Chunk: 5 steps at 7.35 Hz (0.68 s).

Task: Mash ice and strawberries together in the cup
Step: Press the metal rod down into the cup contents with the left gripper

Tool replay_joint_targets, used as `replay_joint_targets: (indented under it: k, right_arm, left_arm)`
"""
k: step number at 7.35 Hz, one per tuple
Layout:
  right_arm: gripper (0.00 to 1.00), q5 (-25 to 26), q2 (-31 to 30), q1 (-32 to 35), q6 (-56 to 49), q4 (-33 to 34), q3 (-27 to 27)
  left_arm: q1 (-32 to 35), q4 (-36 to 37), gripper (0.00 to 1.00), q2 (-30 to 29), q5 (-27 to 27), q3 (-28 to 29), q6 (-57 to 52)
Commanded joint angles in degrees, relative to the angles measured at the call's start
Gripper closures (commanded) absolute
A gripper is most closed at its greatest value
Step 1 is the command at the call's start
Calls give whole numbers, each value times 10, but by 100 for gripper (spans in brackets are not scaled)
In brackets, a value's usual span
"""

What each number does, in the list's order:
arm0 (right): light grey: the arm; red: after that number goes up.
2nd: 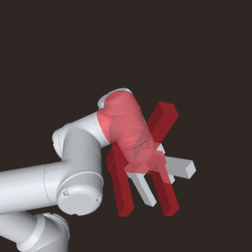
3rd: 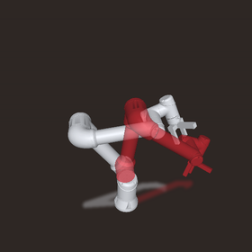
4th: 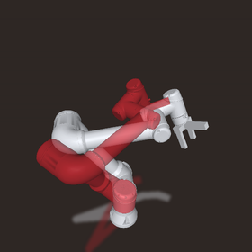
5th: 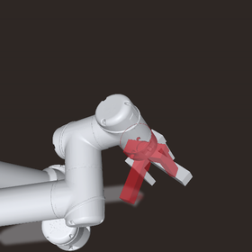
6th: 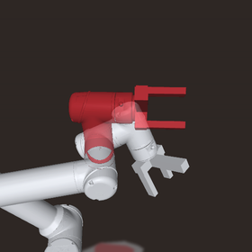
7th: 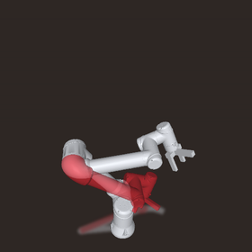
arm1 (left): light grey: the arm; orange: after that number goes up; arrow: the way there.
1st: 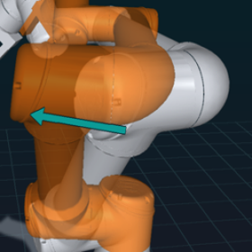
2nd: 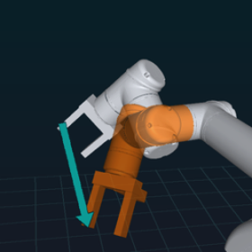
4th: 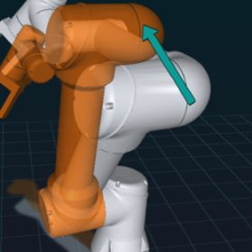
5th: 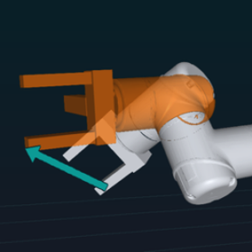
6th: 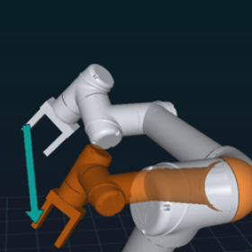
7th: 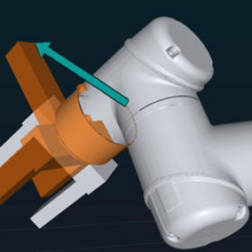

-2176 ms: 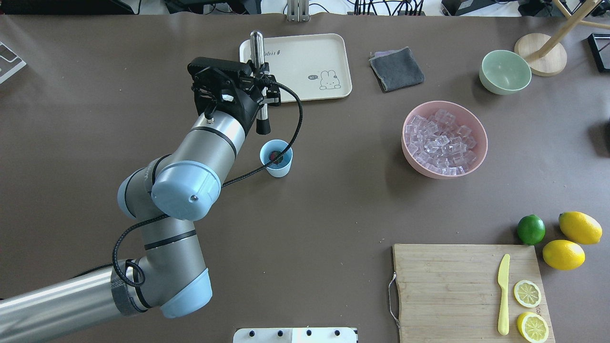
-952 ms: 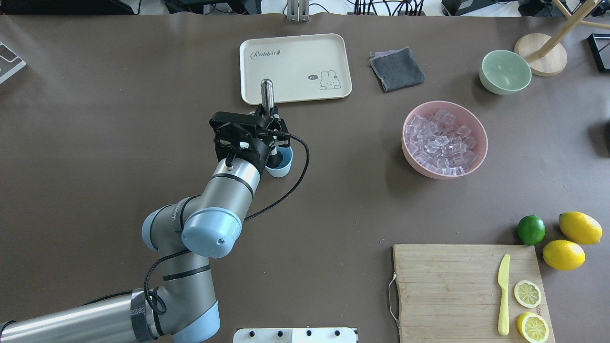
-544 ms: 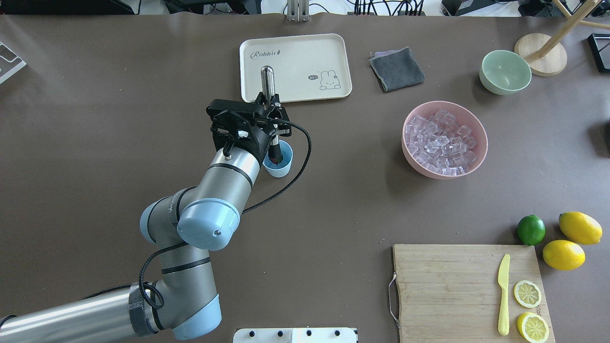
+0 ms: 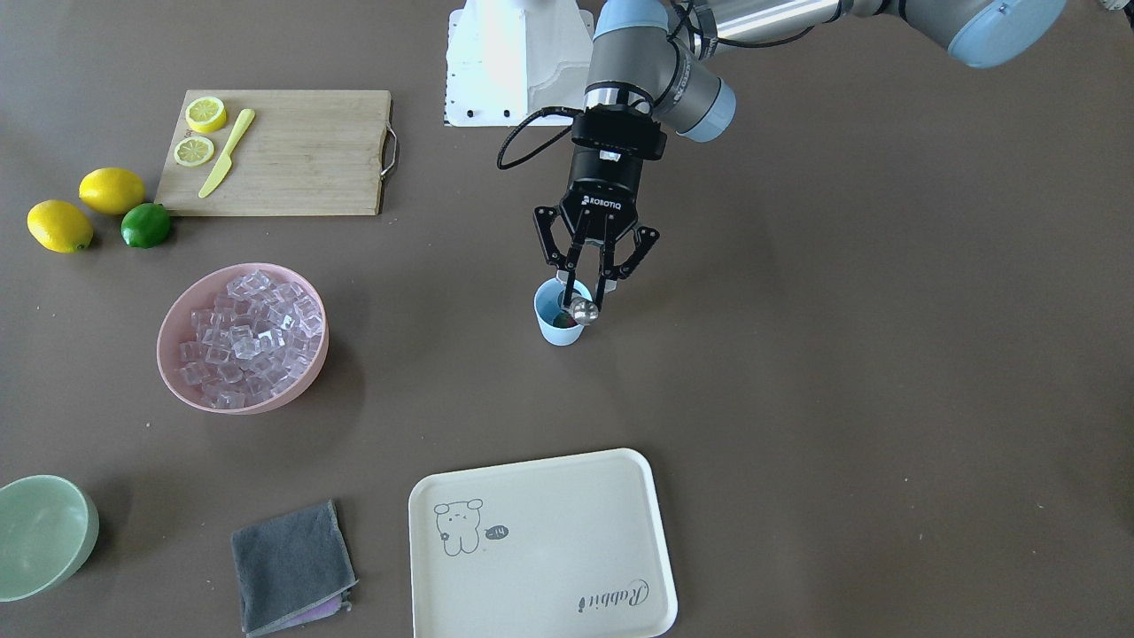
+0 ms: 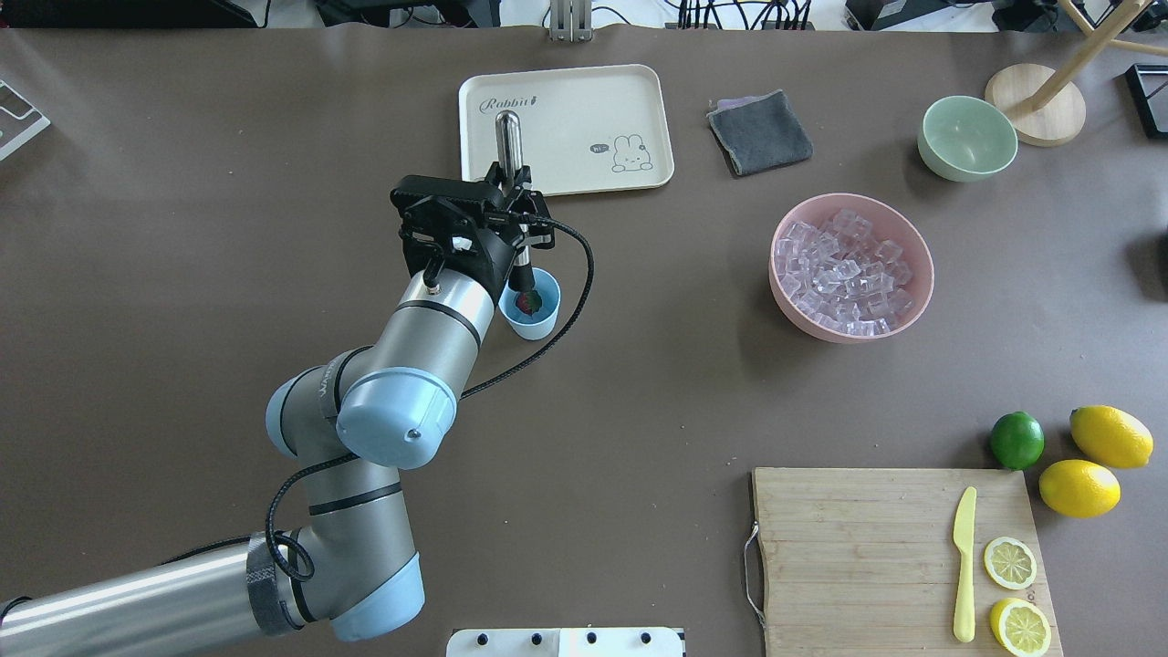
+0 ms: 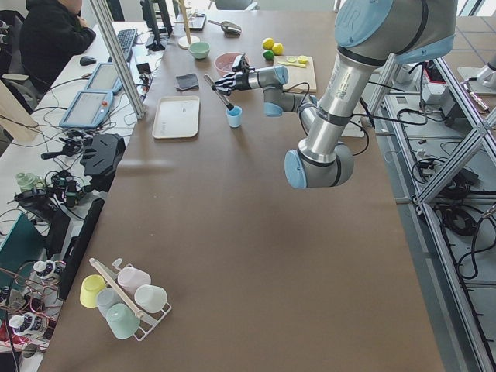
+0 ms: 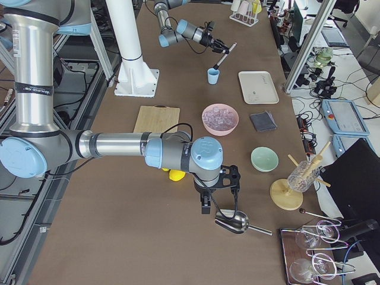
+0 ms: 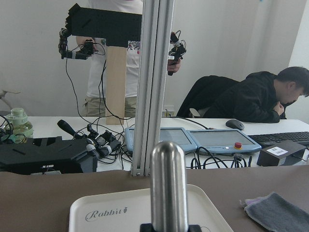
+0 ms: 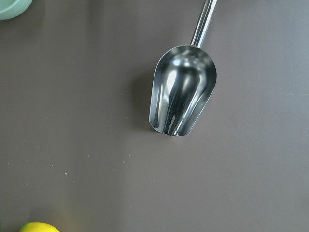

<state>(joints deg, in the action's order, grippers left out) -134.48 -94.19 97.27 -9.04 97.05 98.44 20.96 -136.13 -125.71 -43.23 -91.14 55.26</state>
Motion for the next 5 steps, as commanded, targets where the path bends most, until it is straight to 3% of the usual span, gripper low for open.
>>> replay_joint_targets:
  k: [1, 4, 5]
  right_arm:
    - [1, 0, 0, 0, 0, 0, 0]
    - [1, 1, 0, 4, 0, 0, -1]
    - [1, 1, 0, 3, 0, 0, 0]
  left_arm:
    - [-12, -3, 71, 3, 0, 15, 21]
    - [-9, 2, 72, 0, -3, -3, 18]
    - [4, 6, 72, -1, -5, -34, 3]
